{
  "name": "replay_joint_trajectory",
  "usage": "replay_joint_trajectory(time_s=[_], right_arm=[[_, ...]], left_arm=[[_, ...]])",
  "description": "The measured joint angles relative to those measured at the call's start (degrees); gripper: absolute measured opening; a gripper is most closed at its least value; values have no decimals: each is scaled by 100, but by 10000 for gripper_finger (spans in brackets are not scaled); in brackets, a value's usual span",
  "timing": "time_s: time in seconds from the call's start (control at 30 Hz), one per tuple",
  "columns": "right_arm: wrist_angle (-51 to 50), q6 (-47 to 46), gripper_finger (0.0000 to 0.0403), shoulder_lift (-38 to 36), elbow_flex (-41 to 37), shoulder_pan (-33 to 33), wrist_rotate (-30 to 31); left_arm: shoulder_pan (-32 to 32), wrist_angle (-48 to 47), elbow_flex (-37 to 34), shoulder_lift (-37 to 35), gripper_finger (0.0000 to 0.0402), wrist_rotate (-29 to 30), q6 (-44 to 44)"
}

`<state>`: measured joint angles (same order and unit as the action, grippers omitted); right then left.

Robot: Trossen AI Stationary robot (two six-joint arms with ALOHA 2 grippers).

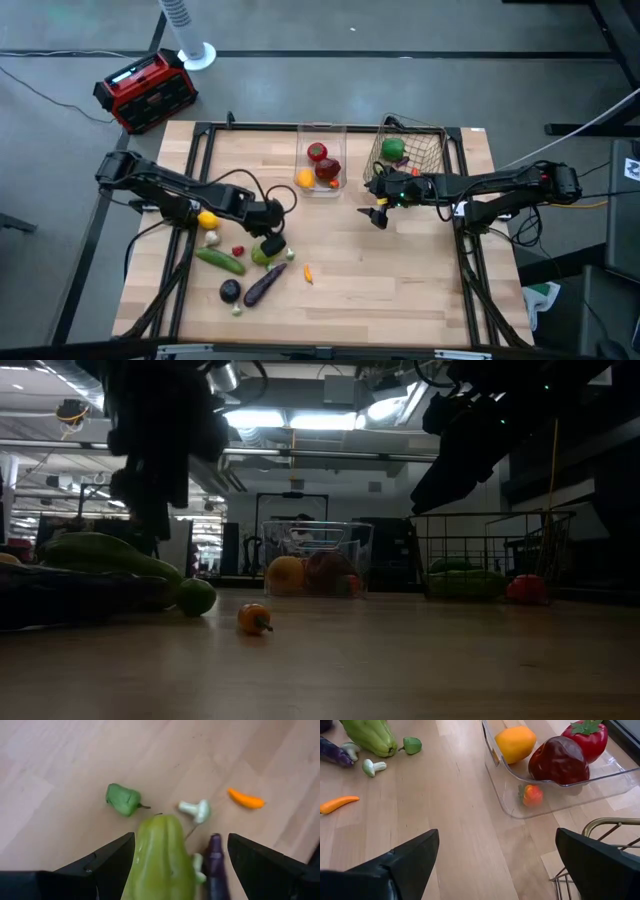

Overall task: Sort produce into baskets
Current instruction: Put the light green chayote into the wire basket

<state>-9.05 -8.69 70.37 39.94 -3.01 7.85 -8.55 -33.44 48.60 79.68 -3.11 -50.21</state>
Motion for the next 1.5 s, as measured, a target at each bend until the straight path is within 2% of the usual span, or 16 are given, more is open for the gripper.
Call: replay_joint_trajectory(time_s=[0.73, 1.13, 1.3, 1.5], right_arm=[[-6, -1, 397, 0, 0, 2, -2], [-5, -1, 397, 0, 0, 2, -2], [-8, 0, 397, 0, 6, 2, -2], [-134, 166, 397, 0, 345, 0, 0]], left_arm=[[-199, 134, 5, 1438, 304, -4, 835], [-181, 107, 4, 1265, 179, -155, 811], [-180, 80, 95, 1055, 178, -149, 669], [-97, 153, 689, 872, 198, -134, 609]])
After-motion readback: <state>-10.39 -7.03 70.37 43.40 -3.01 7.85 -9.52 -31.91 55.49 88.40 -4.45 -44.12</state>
